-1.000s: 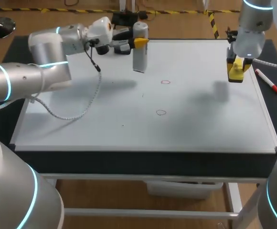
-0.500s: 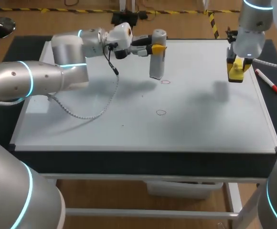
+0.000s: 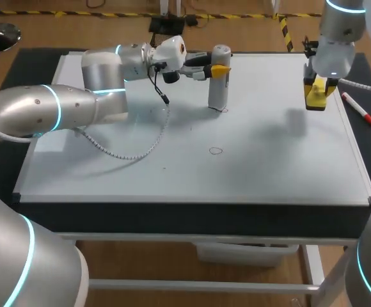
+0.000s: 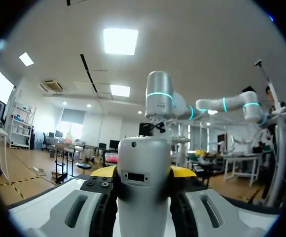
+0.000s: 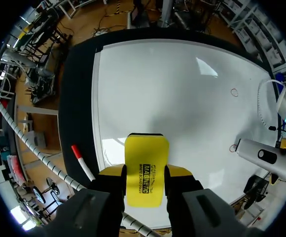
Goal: Pick up the inspection probe, press it on each red-marked spot on the whiteboard one by one, put down the probe, pick up the eraser, and wipe off all the red marks.
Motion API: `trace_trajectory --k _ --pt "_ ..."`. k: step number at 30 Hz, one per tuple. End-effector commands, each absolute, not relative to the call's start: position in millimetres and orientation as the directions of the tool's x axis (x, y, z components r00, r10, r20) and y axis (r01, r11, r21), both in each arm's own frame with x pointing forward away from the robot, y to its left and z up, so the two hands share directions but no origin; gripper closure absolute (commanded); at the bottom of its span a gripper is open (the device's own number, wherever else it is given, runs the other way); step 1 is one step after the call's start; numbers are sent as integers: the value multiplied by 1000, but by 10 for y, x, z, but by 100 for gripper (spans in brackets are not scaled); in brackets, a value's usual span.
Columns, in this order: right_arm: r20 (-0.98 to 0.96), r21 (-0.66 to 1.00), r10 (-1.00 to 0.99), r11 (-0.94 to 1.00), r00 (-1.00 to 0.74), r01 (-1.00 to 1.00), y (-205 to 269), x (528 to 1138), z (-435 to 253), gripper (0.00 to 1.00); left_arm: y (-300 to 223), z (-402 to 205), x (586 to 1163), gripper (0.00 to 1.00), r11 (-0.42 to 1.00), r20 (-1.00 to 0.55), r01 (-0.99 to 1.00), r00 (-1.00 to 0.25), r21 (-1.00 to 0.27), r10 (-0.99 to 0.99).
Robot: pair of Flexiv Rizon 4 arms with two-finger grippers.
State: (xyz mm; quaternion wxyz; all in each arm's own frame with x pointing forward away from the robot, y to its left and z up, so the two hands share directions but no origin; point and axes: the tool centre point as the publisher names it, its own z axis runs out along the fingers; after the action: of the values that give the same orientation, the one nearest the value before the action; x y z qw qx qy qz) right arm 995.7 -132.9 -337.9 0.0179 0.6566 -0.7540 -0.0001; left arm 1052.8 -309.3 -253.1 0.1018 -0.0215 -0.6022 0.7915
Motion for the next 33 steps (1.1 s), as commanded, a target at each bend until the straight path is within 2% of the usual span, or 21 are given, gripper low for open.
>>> trace_trajectory --k 1,13,33 --pt "29 24 -991 134 -134 -991 -1340 9963 -3370 100 -3152 -2620 10601 100 -265 45 -141 -939 -954 340" --pt "29 24 -991 134 -134 -991 -1340 9963 -3370 100 -3181 -2703 10595 100 -242 53 -148 -932 -959 359" --pt "29 24 -991 134 -134 -991 -1340 9963 -3370 100 -3116 -2737 10558 100 -111 78 -126 -930 -986 359"
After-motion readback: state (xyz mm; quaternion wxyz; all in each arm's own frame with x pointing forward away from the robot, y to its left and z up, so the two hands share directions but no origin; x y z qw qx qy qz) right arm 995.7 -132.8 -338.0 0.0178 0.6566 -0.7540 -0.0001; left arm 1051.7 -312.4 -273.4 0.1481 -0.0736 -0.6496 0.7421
